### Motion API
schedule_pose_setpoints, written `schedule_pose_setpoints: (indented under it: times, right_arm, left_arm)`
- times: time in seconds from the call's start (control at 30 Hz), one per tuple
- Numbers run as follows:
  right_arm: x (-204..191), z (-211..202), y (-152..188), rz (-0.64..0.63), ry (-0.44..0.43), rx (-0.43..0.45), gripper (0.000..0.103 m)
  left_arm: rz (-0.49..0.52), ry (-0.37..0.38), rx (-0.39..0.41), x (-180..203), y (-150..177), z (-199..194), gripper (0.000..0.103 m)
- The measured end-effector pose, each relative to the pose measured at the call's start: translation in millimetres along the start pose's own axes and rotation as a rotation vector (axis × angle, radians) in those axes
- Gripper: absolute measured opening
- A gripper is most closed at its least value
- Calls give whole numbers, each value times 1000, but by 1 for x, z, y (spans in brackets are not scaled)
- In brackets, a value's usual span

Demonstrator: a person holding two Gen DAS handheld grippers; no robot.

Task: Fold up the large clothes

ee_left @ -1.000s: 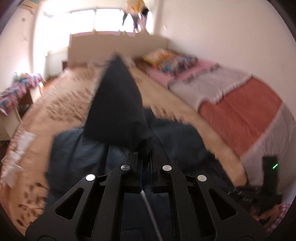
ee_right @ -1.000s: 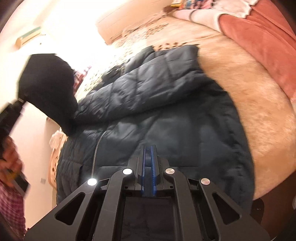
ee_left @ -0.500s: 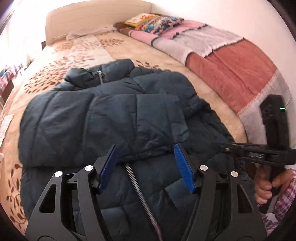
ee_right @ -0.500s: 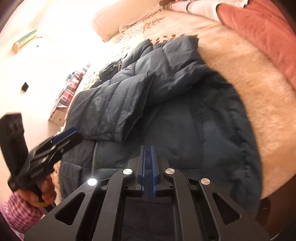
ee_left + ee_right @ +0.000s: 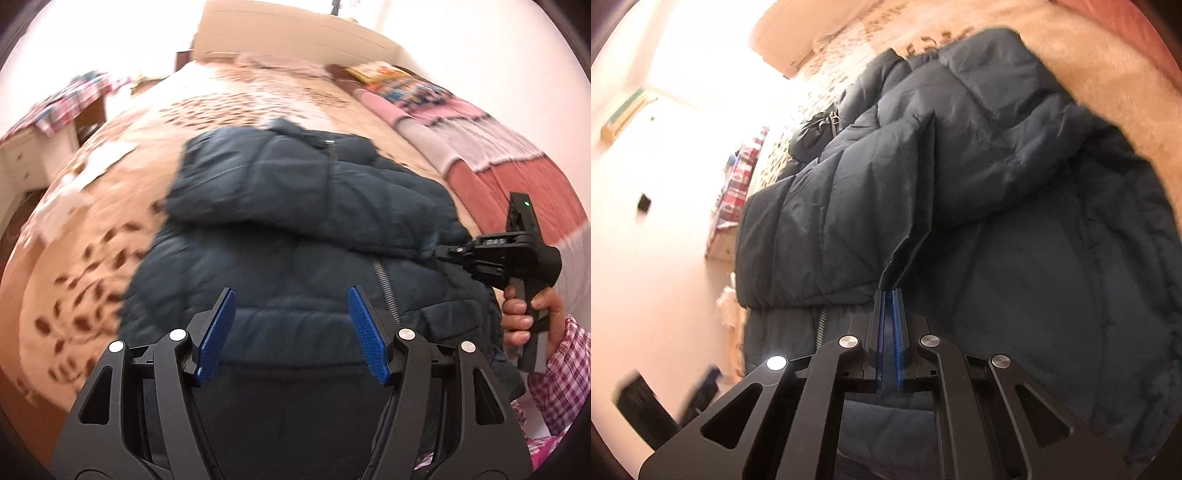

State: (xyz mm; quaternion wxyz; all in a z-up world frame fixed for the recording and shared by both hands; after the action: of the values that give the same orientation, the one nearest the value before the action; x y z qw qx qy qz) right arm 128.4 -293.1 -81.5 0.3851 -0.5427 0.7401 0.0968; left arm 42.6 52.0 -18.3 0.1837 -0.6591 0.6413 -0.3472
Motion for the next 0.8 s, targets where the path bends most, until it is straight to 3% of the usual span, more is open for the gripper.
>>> schedule_pose_setpoints:
  times: [0.33, 0.47, 0.6, 0.63, 0.67, 0.7, 0.8]
  right_arm:
    - [10, -18, 5, 68, 13, 17, 8]
    - [-9, -22, 4, 21, -10, 21, 8]
    - [-20, -38, 3, -46, 1, 81, 8]
    - [-20, -41, 3, -50, -2, 92, 27]
    - [-19, -42, 2, -47, -6, 108, 73]
    - [-18, -45, 0, -39, -7, 150, 82]
    - [-19, -35, -5, -52, 14, 138, 81]
  left_arm:
    - [-79, -29, 31, -38, 7, -10, 63]
    - [-79, -36, 47, -40, 8, -17, 63]
    - [-97, -43, 51, -47, 8, -20, 63]
    - [-101, -46, 47, -48, 9, -19, 63]
    - [-103, -48, 44, -48, 10, -18, 63]
    - [-105, -48, 42, -48, 11, -17, 63]
    - [-101, -46, 41, -46, 13, -17, 63]
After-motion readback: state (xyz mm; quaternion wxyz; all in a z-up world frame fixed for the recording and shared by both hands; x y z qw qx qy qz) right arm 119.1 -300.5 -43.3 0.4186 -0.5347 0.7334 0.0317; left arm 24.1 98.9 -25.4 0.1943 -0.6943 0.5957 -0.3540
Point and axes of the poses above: each gripper's, at about its wrist camera, not at the fingertips, and z roughly the way its jaws point, x to its right, y to its underside, the point moved 5 cm from there along z, roughly the way its jaws point, and after that the axes turned 4 degrees about x, right-handed, at the moved point
